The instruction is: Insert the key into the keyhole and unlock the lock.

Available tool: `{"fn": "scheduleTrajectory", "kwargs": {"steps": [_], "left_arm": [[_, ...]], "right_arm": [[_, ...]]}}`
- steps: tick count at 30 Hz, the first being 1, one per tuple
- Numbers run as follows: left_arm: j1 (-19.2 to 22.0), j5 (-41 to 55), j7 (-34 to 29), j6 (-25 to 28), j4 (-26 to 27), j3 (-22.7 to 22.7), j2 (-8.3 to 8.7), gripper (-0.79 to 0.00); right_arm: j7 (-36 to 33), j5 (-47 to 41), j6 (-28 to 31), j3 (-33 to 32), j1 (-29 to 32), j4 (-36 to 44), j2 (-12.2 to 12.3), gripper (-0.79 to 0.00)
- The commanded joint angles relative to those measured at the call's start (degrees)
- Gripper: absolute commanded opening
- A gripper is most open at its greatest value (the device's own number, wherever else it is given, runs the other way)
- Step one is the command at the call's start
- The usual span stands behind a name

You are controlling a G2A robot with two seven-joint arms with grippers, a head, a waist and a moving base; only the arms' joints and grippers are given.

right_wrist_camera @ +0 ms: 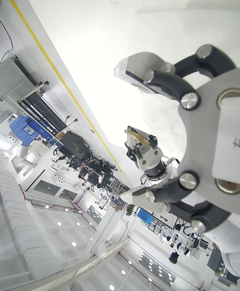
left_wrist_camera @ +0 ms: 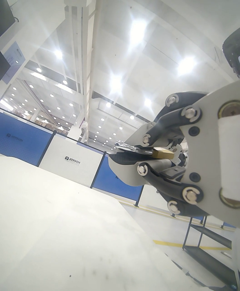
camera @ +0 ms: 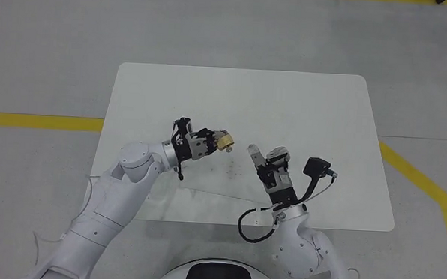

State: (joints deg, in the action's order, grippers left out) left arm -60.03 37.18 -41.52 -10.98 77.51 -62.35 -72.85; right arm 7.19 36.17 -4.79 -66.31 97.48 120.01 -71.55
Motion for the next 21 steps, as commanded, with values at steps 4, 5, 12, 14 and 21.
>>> {"fn": "scheduleTrajectory", "kwargs": {"steps": [4, 5, 12, 14, 21], "left_arm": [[-1.1, -0.6, 1.7, 1.8, 1.4, -0.5, 0.06, -0.785], [-1.3, -0.7, 2.0, 2.2, 1.7, -0.7, 0.07, -0.785], [-2.6, 0.7, 3.3, 5.1, 2.9, -1.7, 0.0, -0.785], [-2.9, 0.7, 3.3, 5.4, 3.1, -1.9, 0.01, -0.785], [-3.2, 0.7, 3.1, 5.4, 3.4, -2.0, -0.01, -0.785]], "right_arm": [[-8.4, -16.7, -2.9, -1.1, -2.2, 1.6, -0.5, -0.576], [-10.1, -18.9, -4.6, -1.6, -2.6, 1.9, -0.6, -0.616], [-16.7, -21.2, -14.6, -0.5, -6.8, 1.2, -0.9, -0.536], [-17.3, -22.7, -14.6, 0.1, -7.5, 0.9, -1.1, -0.566], [-18.6, -26.4, -14.3, 1.5, -9.5, -0.8, -1.7, -0.646]]}}
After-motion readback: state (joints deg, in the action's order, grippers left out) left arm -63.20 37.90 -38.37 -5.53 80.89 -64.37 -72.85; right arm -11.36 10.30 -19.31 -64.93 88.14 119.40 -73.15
